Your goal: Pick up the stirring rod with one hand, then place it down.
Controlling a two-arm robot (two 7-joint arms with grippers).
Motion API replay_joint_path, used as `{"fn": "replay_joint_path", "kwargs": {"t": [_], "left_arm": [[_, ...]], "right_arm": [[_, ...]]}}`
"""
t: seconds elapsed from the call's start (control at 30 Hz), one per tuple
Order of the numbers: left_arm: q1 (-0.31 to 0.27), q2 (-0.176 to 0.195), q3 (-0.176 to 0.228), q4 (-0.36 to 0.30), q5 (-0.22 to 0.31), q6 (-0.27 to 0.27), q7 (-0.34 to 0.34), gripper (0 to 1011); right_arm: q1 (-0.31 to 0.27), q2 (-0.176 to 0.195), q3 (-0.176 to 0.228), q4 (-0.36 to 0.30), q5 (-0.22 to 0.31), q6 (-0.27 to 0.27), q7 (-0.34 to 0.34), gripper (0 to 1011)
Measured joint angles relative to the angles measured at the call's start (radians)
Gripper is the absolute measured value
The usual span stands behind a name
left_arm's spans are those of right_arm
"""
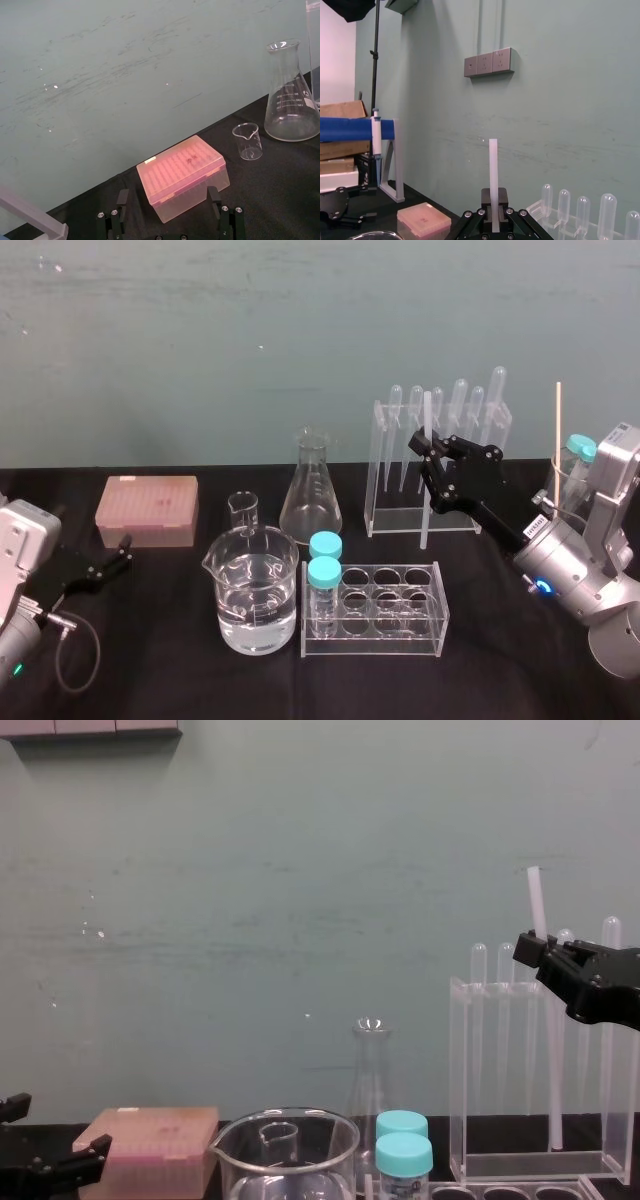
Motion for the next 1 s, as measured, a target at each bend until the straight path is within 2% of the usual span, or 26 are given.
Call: {"fn": "replay_joint_path", "kwargs": {"t": [0.3, 0.53, 1.0], "left_arm": [[0.0, 0.0, 0.0, 0.0, 0.0, 0.0, 0.0, 1000], [0.0, 0.0, 0.0, 0.0, 0.0, 0.0, 0.0, 1000], [0.0, 0.0, 0.0, 0.0, 0.0, 0.0, 0.0, 1000]], "right_arm": [[-0.008, 0.002, 0.009, -0.012, 0.015, 0.015, 0.031, 67], [-0.028, 0.014, 0.022, -0.038, 0.037, 0.057, 0.075, 67], [-0.023, 0.015, 0.009, -0.012, 0.013, 0.073, 0.115, 67]]}}
